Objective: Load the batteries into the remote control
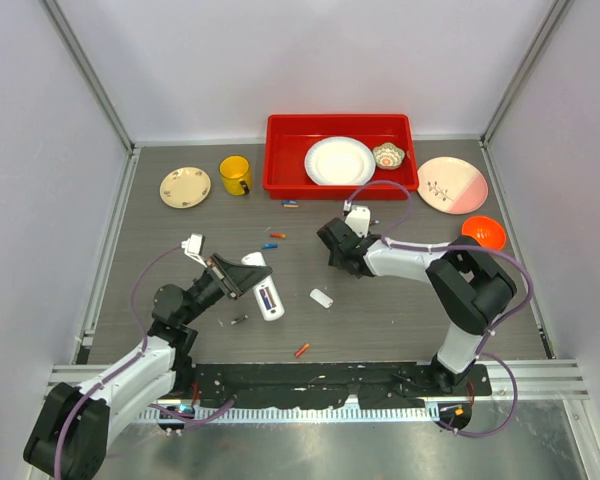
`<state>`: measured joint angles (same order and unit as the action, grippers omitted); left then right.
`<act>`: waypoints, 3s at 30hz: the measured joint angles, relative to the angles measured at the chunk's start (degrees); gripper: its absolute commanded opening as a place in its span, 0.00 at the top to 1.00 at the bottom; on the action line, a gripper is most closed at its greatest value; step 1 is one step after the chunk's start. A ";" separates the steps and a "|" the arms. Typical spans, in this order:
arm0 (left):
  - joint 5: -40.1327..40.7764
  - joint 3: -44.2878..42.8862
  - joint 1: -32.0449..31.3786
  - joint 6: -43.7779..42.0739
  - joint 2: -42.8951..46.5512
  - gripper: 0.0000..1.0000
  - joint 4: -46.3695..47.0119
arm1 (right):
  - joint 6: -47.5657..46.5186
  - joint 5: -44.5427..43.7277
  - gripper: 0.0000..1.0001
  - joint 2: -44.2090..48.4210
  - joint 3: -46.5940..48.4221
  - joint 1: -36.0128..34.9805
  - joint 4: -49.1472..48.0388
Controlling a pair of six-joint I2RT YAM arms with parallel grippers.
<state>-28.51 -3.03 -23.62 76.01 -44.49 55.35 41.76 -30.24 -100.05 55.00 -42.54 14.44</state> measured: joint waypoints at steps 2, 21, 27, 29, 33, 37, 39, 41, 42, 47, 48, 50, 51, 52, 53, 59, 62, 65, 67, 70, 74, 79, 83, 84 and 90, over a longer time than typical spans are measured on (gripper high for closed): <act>0.02 0.02 0.00 0.00 0.28 1.00 -0.09 | -0.68 0.44 0.75 0.72 -0.92 0.02 -0.90; 0.00 0.09 -2.45 -0.04 0.39 1.00 -1.07 | -68.61 21.57 0.99 17.20 -4.48 0.07 -7.74; 0.04 0.09 -4.13 -0.28 0.35 1.00 -1.25 | -90.51 33.35 0.99 14.53 -6.23 4.48 -0.48; 0.28 0.09 -4.57 -0.44 0.35 1.00 -1.25 | -93.92 37.66 0.99 13.38 -5.79 6.84 2.34; 0.48 0.09 -5.16 -0.92 0.35 1.00 -1.27 | -97.63 43.93 0.99 11.50 -4.07 9.25 6.19; 0.74 0.09 -5.29 -1.31 0.44 1.00 -1.27 | -98.47 47.98 0.99 10.58 -3.74 9.29 7.08; 1.01 0.09 -5.31 -1.44 0.50 1.00 -1.29 | -98.44 48.94 0.97 10.25 -3.78 9.29 7.04; 1.22 0.09 -5.35 -1.49 0.52 1.00 -1.29 | -98.38 49.48 0.95 10.19 -3.93 9.29 6.97; 1.36 0.09 -5.40 -1.49 0.52 1.00 -1.29 | -98.18 49.68 0.93 10.19 -4.15 9.31 6.71; 1.60 0.11 -5.66 -1.49 0.52 1.00 -1.29 | -97.24 49.88 0.73 10.19 -6.01 9.44 5.62; 1.66 0.11 -5.68 -1.49 0.52 1.00 -1.29 | -97.04 49.86 0.70 10.21 -6.62 9.49 5.29; 1.77 0.11 -5.70 -1.49 0.52 1.00 -1.31 | -96.52 49.94 0.68 10.25 -7.85 9.57 4.46; 1.84 0.11 -5.75 -1.49 0.52 1.00 -1.31 | -96.30 49.64 0.66 10.69 -8.28 9.57 3.76; 1.95 0.11 -5.79 -1.49 0.52 1.00 -1.31 | -95.97 49.44 0.64 11.08 -8.83 9.57 3.30; 1.95 0.11 -5.86 -1.49 0.55 1.00 -1.31 | -95.71 49.33 0.61 11.45 -9.35 9.60 2.82; 1.99 0.11 -6.03 -1.49 0.52 1.00 -1.31 | -93.26 48.02 0.15 13.46 -10.93 9.66 1.60; 2.03 0.11 -6.08 -1.51 0.52 1.00 -1.33 | -91.56 47.54 0.14 14.27 -10.43 9.66 1.29; 2.03 0.11 -6.16 -1.51 0.52 1.00 -1.33 | -88.91 47.21 0.13 15.45 -8.57 9.66 1.22; 2.05 0.11 -6.25 -1.51 0.52 1.00 -1.33 | -85.88 46.53 0.12 16.96 -6.86 9.66 0.39; 2.19 0.11 -6.27 -1.51 0.52 1.00 -1.49 | -76.46 42.10 0.12 20.72 -5.55 9.62 -4.22; 2.56 0.11 -6.27 -1.53 0.52 1.00 -2.05 | -52.85 29.16 0.03 22.47 1.77 10.49 -3.67; 3.50 0.11 -6.64 -1.57 -0.55 1.00 -2.19 | -26.29 26.16 0.08 21.09 10.56 15.54 -0.79; 4.11 0.11 -7.76 -1.60 -2.19 1.00 -2.43 | -11.54 23.15 0.13 20.09 7.28 15.85 4.68; 4.17 0.11 -7.98 -1.64 -2.40 1.00 -2.49 | -10.19 22.58 0.15 19.17 6.91 15.50 6.27; 5.29 0.11 -9.94 -2.60 -3.80 1.00 -2.45 | -6.58 20.79 0.31 11.21 6.38 14.58 16.02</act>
<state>-23.22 -2.92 -33.56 73.41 -48.29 52.90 35.18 -9.45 -88.84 61.39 -27.97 30.46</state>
